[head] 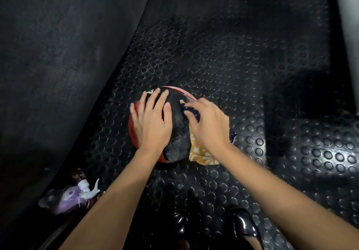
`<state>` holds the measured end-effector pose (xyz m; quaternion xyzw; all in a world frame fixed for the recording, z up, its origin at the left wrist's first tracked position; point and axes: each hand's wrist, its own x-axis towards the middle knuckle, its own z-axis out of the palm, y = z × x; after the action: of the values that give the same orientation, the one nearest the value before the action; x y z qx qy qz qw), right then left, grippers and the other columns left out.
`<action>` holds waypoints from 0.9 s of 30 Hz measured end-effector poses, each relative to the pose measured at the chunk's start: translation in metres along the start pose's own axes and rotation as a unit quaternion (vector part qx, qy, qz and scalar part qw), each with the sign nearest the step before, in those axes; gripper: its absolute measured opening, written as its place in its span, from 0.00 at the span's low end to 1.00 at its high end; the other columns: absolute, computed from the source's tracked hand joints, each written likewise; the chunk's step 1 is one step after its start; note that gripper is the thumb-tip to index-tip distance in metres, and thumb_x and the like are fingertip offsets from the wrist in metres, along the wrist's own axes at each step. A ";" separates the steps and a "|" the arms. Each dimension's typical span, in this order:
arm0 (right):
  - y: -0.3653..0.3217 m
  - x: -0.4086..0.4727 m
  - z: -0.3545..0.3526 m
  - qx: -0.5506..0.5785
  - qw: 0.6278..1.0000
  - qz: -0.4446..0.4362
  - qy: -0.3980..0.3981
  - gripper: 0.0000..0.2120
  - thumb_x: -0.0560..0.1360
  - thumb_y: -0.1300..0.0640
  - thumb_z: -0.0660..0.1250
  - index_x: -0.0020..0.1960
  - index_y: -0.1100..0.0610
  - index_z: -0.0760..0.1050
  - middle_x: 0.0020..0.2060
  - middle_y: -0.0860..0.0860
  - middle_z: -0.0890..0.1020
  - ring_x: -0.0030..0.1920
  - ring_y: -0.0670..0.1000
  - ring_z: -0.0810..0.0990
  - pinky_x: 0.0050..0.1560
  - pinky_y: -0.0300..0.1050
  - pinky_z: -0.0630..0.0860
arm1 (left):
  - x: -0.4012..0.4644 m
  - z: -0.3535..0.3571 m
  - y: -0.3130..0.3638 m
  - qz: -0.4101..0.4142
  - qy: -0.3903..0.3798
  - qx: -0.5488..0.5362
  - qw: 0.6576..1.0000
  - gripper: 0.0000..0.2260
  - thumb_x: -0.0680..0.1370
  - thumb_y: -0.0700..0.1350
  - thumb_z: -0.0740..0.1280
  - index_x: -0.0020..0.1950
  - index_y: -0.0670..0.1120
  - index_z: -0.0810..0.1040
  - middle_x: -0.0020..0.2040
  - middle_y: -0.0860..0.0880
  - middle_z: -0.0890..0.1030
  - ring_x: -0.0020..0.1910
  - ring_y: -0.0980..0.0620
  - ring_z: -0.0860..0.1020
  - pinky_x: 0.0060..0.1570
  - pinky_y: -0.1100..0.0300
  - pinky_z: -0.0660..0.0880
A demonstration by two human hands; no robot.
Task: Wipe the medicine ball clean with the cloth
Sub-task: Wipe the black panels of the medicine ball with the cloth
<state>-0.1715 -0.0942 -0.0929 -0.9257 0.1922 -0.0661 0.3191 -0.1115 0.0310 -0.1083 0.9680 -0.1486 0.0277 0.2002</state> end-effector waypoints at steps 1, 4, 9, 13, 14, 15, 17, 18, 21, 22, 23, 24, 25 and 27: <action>0.004 0.005 -0.001 -0.007 1.000 0.011 -0.002 0.10 0.77 0.51 0.63 0.57 0.48 0.78 0.52 0.44 0.79 0.53 0.48 0.76 0.44 0.42 0.69 | 0.000 0.001 0.000 0.013 0.004 -0.002 1.000 0.25 0.79 0.55 0.46 0.71 0.52 0.71 0.72 0.53 0.69 0.74 0.49 0.62 0.73 0.45 0.52; 0.018 0.031 -0.003 -0.001 0.994 0.113 0.001 0.11 0.77 0.52 0.63 0.57 0.47 0.78 0.53 0.45 0.79 0.55 0.51 0.77 0.46 0.43 0.69 | -0.004 0.004 0.007 0.027 0.021 -0.003 0.999 0.23 0.80 0.53 0.48 0.69 0.50 0.73 0.71 0.51 0.71 0.72 0.48 0.65 0.72 0.48 0.55; 0.006 0.003 -0.005 0.000 1.000 0.027 0.005 0.10 0.77 0.51 0.63 0.57 0.47 0.79 0.51 0.43 0.79 0.52 0.46 0.76 0.43 0.39 0.64 | -0.003 0.007 0.012 0.032 0.029 0.009 0.999 0.22 0.80 0.53 0.49 0.69 0.49 0.74 0.70 0.50 0.73 0.71 0.48 0.66 0.71 0.49 0.55; 0.025 0.032 -0.004 0.020 0.991 0.130 -0.001 0.10 0.77 0.51 0.64 0.57 0.46 0.79 0.53 0.45 0.81 0.54 0.51 0.78 0.49 0.45 0.71 | -0.005 0.006 0.014 0.039 0.027 0.015 0.999 0.22 0.80 0.52 0.50 0.68 0.49 0.74 0.70 0.51 0.73 0.72 0.48 0.65 0.72 0.48 0.56; 0.028 0.036 -0.004 0.025 0.989 0.147 -0.005 0.10 0.77 0.52 0.64 0.57 0.46 0.79 0.54 0.46 0.81 0.55 0.53 0.78 0.50 0.46 0.71 | -0.006 0.008 0.017 0.040 0.029 0.017 0.999 0.22 0.80 0.52 0.50 0.68 0.49 0.74 0.69 0.51 0.73 0.72 0.48 0.66 0.72 0.48 0.56; 0.026 0.034 -0.004 0.025 0.989 0.144 -0.005 0.10 0.77 0.52 0.64 0.57 0.47 0.79 0.54 0.46 0.81 0.54 0.53 0.78 0.50 0.46 0.71 | -0.005 0.008 0.018 0.041 0.031 0.018 0.999 0.22 0.80 0.52 0.50 0.68 0.49 0.74 0.69 0.51 0.73 0.72 0.48 0.66 0.71 0.48 0.56; 0.017 0.020 -0.007 0.022 0.996 0.091 -0.003 0.10 0.77 0.51 0.64 0.56 0.46 0.79 0.52 0.45 0.80 0.53 0.50 0.78 0.48 0.45 0.70 | -0.004 0.009 0.016 0.040 0.033 0.017 0.999 0.22 0.80 0.52 0.50 0.68 0.49 0.74 0.69 0.51 0.73 0.71 0.48 0.66 0.71 0.48 0.57; 0.011 0.011 -0.008 0.025 0.998 0.059 -0.006 0.10 0.77 0.51 0.64 0.56 0.46 0.79 0.51 0.44 0.80 0.52 0.49 0.77 0.47 0.43 0.70 | -0.004 0.008 0.014 0.042 0.035 0.017 0.998 0.22 0.80 0.52 0.50 0.68 0.49 0.74 0.69 0.50 0.73 0.71 0.48 0.66 0.71 0.48 0.57; 0.012 0.016 -0.005 0.019 0.999 0.049 -0.004 0.09 0.77 0.50 0.64 0.55 0.46 0.79 0.51 0.44 0.80 0.52 0.49 0.77 0.46 0.42 0.68 | -0.005 0.008 0.013 0.046 0.037 0.019 0.998 0.21 0.80 0.51 0.50 0.68 0.49 0.74 0.69 0.50 0.73 0.71 0.47 0.66 0.71 0.48 0.56; 0.015 0.026 -0.005 0.027 0.996 0.088 0.000 0.09 0.77 0.50 0.64 0.55 0.46 0.79 0.52 0.45 0.81 0.53 0.50 0.78 0.47 0.43 0.68 | -0.006 0.008 0.014 0.045 0.035 0.017 0.998 0.21 0.80 0.51 0.50 0.68 0.49 0.74 0.69 0.50 0.73 0.71 0.47 0.66 0.71 0.48 0.56; 0.016 0.036 -0.005 0.034 0.992 0.123 0.003 0.09 0.77 0.51 0.64 0.55 0.45 0.79 0.52 0.45 0.81 0.54 0.52 0.78 0.48 0.43 0.69 | -0.007 0.009 0.015 0.045 0.037 0.017 0.998 0.21 0.80 0.51 0.50 0.68 0.49 0.74 0.69 0.50 0.73 0.71 0.47 0.66 0.71 0.48 0.56; 0.017 0.042 -0.005 0.032 0.990 0.138 0.001 0.09 0.77 0.51 0.64 0.55 0.45 0.79 0.53 0.46 0.81 0.55 0.52 0.78 0.49 0.44 0.70 | -0.007 0.010 0.017 0.044 0.040 0.020 0.998 0.21 0.80 0.51 0.51 0.68 0.49 0.74 0.69 0.50 0.73 0.71 0.47 0.66 0.71 0.48 0.56; 0.015 0.042 -0.005 0.020 0.992 0.127 -0.003 0.10 0.77 0.52 0.64 0.56 0.45 0.79 0.53 0.45 0.81 0.55 0.52 0.78 0.50 0.44 0.70 | -0.007 0.010 0.018 0.044 0.039 0.022 0.998 0.21 0.80 0.51 0.51 0.68 0.49 0.74 0.69 0.50 0.73 0.71 0.47 0.66 0.71 0.48 0.56; 0.007 0.034 -0.005 0.000 0.998 0.059 -0.015 0.10 0.77 0.51 0.63 0.56 0.45 0.79 0.54 0.45 0.80 0.55 0.50 0.77 0.50 0.45 0.71 | -0.007 0.011 0.017 0.050 0.038 0.026 0.998 0.21 0.80 0.51 0.51 0.68 0.48 0.74 0.69 0.50 0.73 0.71 0.47 0.66 0.71 0.48 0.57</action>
<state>-0.1439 -0.1151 -0.0933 -0.9137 0.2414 -0.0336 0.3252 -0.1231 0.0135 -0.1125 0.9625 -0.1880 0.0777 0.1792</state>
